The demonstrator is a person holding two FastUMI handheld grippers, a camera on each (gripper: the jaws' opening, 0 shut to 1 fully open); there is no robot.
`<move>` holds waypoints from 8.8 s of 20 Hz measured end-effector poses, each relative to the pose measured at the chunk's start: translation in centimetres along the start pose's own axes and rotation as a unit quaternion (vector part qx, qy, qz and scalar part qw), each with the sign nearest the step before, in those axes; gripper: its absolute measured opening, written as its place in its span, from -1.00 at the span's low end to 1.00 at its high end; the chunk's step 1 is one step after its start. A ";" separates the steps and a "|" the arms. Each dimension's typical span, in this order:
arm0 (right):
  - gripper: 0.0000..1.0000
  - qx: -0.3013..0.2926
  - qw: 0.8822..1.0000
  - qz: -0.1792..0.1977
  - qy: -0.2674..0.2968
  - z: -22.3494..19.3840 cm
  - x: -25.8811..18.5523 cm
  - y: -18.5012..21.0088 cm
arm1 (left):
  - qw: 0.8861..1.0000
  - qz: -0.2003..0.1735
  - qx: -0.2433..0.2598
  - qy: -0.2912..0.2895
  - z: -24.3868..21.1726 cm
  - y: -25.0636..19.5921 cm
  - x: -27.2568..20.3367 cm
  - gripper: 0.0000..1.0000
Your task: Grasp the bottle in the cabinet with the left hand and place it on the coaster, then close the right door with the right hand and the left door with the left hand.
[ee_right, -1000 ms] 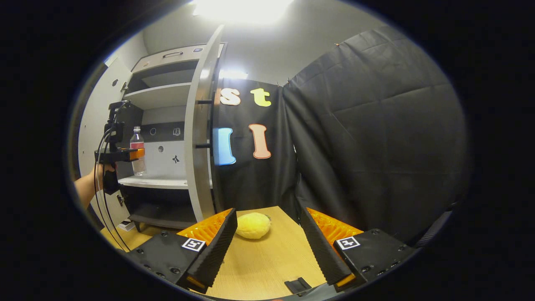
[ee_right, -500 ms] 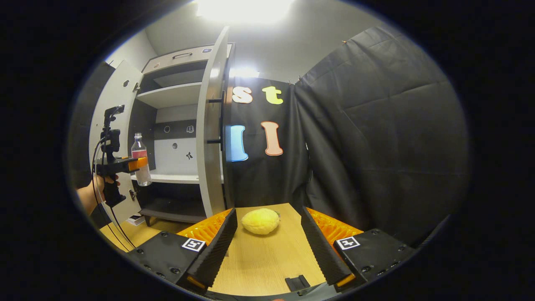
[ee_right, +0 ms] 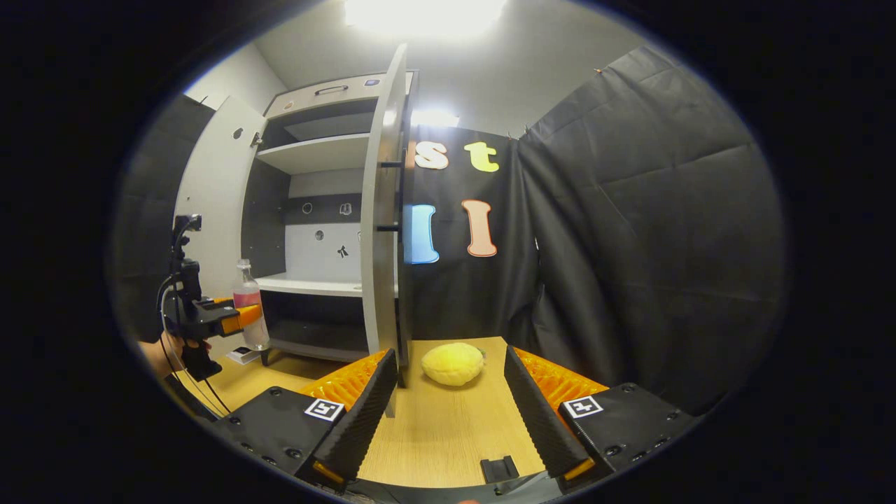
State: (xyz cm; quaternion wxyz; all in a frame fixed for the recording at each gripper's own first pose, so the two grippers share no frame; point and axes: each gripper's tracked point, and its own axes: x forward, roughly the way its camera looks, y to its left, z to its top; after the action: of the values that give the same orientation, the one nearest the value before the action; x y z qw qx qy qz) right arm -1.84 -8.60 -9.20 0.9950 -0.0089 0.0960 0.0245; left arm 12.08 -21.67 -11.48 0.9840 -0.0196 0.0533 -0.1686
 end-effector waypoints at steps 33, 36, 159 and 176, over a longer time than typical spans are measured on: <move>0.96 -0.044 0.997 0.059 0.026 -0.6 0.6 3.1 | 0.987 0.012 -0.025 0.159 -20.8 -3.5 -10.0 0.72; 0.96 -0.038 0.996 0.074 0.024 -0.7 0.8 3.8 | 0.988 0.018 -0.023 0.149 -19.1 -3.5 -10.5 0.72; 0.95 -0.056 0.996 -0.038 -0.056 10.4 10.1 5.3 | 0.986 0.129 -0.033 -0.096 19.2 18.5 -7.2 0.82; 0.95 -0.025 0.998 -0.030 -0.050 9.2 8.2 4.4 | 0.990 0.077 -0.004 -0.116 20.5 10.2 -1.2 0.82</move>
State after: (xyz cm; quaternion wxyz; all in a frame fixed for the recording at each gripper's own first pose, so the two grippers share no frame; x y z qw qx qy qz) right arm 7.70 -3.59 -1.82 0.9984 -0.0354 0.0449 -0.0026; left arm 16.54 -11.27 8.43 0.9935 -0.0392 -0.0590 -0.0886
